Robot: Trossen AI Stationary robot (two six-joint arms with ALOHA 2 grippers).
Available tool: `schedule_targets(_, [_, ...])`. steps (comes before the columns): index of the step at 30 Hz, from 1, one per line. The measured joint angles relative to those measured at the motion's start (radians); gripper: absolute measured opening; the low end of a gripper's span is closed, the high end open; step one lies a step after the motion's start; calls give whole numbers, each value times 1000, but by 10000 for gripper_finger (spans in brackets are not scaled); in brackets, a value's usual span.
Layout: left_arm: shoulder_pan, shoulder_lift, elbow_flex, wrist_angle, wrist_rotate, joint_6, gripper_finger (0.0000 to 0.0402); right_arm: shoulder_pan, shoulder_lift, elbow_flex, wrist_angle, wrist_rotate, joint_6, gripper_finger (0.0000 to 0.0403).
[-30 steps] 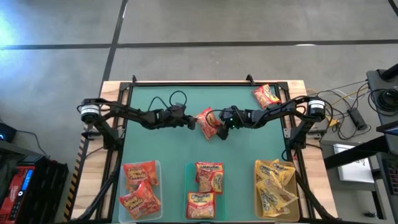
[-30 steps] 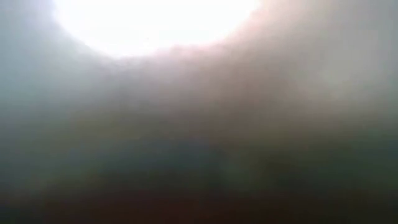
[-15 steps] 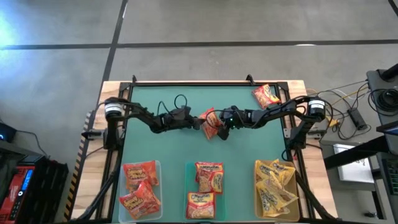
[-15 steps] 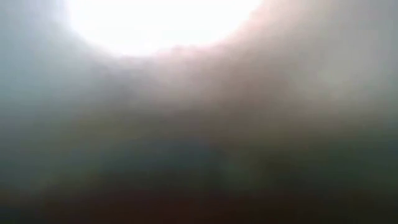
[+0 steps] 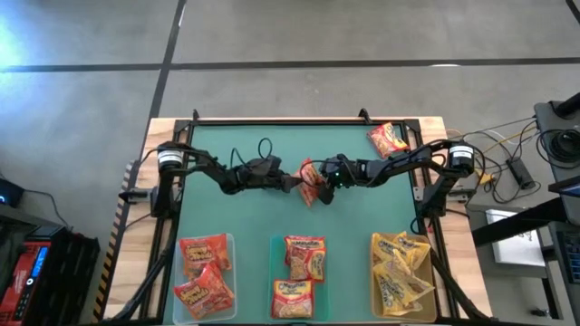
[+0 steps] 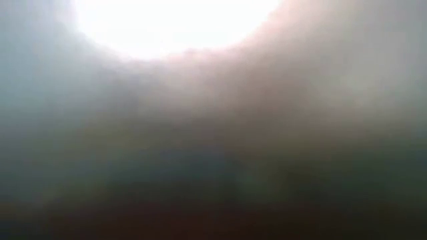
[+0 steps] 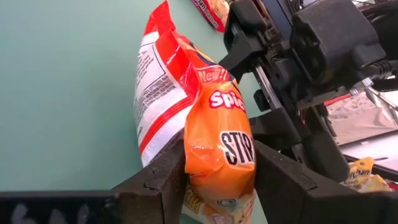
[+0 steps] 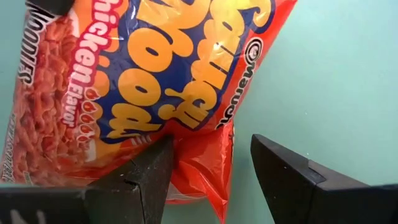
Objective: Sort Maruchan noodles
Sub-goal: Put the orange noodle pack into the transparent bin
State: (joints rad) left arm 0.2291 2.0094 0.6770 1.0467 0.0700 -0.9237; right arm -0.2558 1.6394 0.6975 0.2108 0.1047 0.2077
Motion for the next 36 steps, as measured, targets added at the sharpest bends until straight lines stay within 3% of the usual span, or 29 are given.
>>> schedule_targets(5, [4, 0, 8, -21, 2, -1, 141, 0, 0, 0, 1, 0, 0, 205])
schedule_targets(16, [4, 0, 21, -25, 7, -8, 48, 0, -50, -2, -24, 0, -13, 205])
schedule_targets(25, [17, -22, 21, -33, 43, 1, 40, 1, -189, -2, -185, 0, -18, 205])
schedule_targets(36, [25, -89, 20, -27, 140, 50, 38, 2, -285, -1, -252, 1, -26, 205])
